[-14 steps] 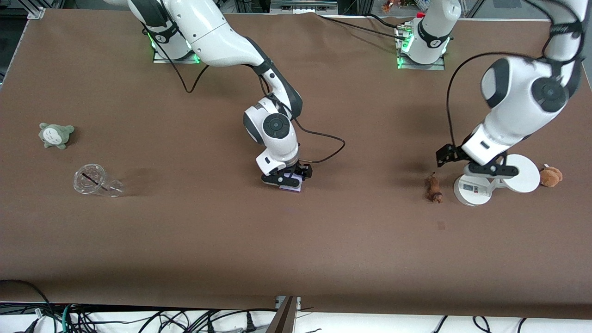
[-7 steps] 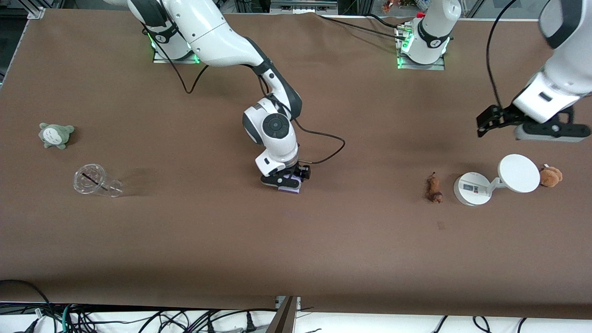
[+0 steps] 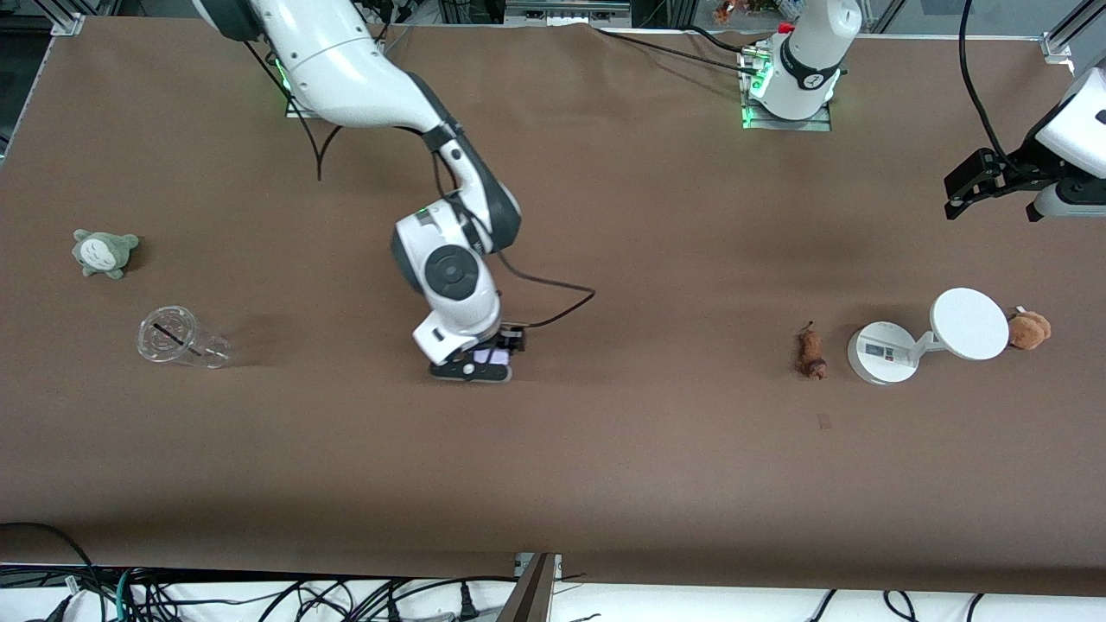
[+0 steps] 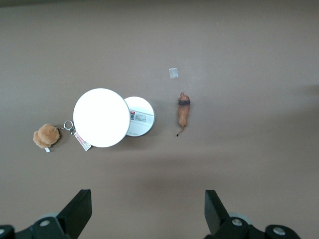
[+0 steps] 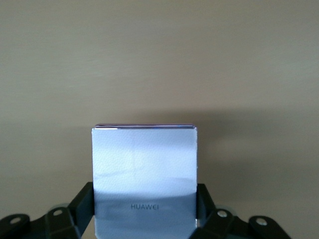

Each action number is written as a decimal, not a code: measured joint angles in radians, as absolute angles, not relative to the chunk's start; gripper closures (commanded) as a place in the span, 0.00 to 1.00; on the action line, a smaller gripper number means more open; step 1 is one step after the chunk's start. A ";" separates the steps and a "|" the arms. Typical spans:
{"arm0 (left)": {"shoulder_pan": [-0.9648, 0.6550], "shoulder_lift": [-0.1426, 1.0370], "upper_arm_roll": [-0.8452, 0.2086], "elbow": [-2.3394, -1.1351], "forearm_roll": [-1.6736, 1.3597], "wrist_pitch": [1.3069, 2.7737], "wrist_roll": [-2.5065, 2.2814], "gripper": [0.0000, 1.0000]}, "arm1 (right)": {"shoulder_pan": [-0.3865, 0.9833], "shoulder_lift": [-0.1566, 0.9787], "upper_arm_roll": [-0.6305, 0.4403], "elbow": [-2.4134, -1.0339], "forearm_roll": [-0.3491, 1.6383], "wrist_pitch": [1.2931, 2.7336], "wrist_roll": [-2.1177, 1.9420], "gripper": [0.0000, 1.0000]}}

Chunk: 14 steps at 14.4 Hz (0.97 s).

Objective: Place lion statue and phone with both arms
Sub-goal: 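Raise the left gripper away while the right gripper carries the phone, then lower the phone beside the glass cup and open the right gripper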

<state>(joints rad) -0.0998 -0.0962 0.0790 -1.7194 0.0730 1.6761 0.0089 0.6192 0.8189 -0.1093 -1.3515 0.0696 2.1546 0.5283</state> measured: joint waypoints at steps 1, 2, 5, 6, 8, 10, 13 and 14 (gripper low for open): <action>-0.100 -0.096 0.080 -1.711 0.072 1.651 0.009 0.00 | 0.587 0.814 -0.111 -1.352 0.070 2.122 0.483 0.65; -0.100 -0.096 0.082 -1.702 0.068 1.630 0.008 0.00 | 0.554 0.813 -0.114 -1.353 0.070 2.101 0.435 0.65; -0.096 -0.096 0.108 -1.681 0.025 1.595 0.007 0.00 | 0.430 0.815 -0.120 -1.382 0.070 2.088 0.254 0.65; -0.093 -0.096 0.117 -1.681 0.007 1.586 0.007 0.00 | 0.385 0.815 -0.120 -1.396 0.070 2.088 0.196 0.65; -0.091 -0.095 0.141 -1.681 -0.018 1.579 0.007 0.00 | 0.314 0.816 -0.120 -1.422 0.070 2.088 0.119 0.65; -0.091 -0.093 0.155 -1.680 -0.022 1.577 0.008 0.00 | 0.286 0.813 -0.125 -1.442 0.070 2.088 0.087 0.66; -0.092 -0.084 0.156 -1.678 -0.024 1.577 0.008 0.00 | 0.288 0.780 -0.158 -1.493 0.069 2.087 0.048 0.66; -0.092 -0.082 0.156 -1.678 -0.024 1.577 0.008 0.00 | 0.288 0.763 -0.174 -1.514 0.069 2.086 0.031 0.67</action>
